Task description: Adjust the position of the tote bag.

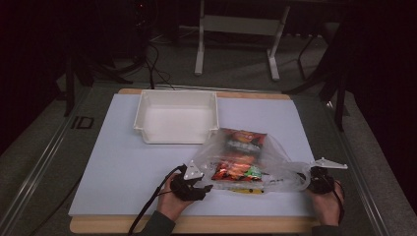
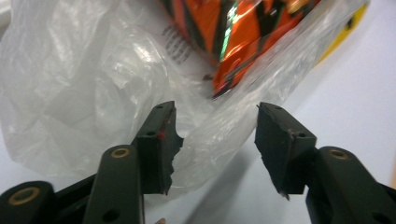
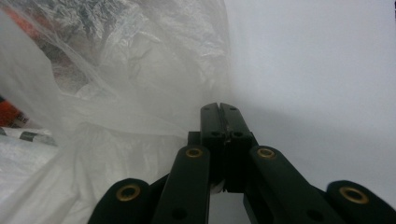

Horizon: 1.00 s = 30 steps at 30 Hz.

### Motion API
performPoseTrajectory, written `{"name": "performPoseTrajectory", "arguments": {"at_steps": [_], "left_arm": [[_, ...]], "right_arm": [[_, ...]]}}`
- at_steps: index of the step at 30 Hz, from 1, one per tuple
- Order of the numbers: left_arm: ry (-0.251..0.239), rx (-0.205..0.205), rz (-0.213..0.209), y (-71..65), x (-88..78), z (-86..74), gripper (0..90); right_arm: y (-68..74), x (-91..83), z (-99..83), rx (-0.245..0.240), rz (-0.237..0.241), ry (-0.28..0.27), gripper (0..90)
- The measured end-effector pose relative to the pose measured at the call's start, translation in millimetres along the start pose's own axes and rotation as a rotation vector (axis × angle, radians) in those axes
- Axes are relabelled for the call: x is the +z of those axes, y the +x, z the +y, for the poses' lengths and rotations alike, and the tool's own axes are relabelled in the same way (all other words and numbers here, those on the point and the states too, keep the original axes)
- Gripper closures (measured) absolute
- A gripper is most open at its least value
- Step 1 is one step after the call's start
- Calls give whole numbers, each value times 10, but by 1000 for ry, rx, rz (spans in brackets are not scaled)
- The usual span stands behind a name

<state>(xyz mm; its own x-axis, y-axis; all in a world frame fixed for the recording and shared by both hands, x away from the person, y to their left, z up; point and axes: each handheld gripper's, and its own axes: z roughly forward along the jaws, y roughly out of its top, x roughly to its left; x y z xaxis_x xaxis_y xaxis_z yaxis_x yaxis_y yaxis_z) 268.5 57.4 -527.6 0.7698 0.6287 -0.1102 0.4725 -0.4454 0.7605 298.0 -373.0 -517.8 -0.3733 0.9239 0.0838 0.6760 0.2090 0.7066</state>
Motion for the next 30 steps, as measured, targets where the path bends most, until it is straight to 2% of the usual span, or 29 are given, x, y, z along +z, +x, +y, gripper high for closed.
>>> {"name": "performPoseTrajectory", "arguments": {"at_steps": [6, 9, 17, 22, 28, 30], "left_arm": [[-56, 18, -34, -53, -151, 76, 462], [-89, 42, -49, -95, -210, 149, 474], [-140, 102, -72, -213, -235, 346, 547], [-132, 131, -58, -231, -179, 426, 576], [-82, 114, -16, -152, 7, 435, 573], [-59, 111, 15, -132, 60, 425, 553]], "right_arm": [[4, -7, -7, 2, 7, -4, 892], [13, 5, -7, 2, 9, -5, 892], [24, 15, -1, 1, 11, -8, 892], [24, 15, -5, 2, 12, -8, 892], [27, 23, -9, 2, 13, -7, 892], [26, 25, -11, 2, 14, -8, 892]]}}
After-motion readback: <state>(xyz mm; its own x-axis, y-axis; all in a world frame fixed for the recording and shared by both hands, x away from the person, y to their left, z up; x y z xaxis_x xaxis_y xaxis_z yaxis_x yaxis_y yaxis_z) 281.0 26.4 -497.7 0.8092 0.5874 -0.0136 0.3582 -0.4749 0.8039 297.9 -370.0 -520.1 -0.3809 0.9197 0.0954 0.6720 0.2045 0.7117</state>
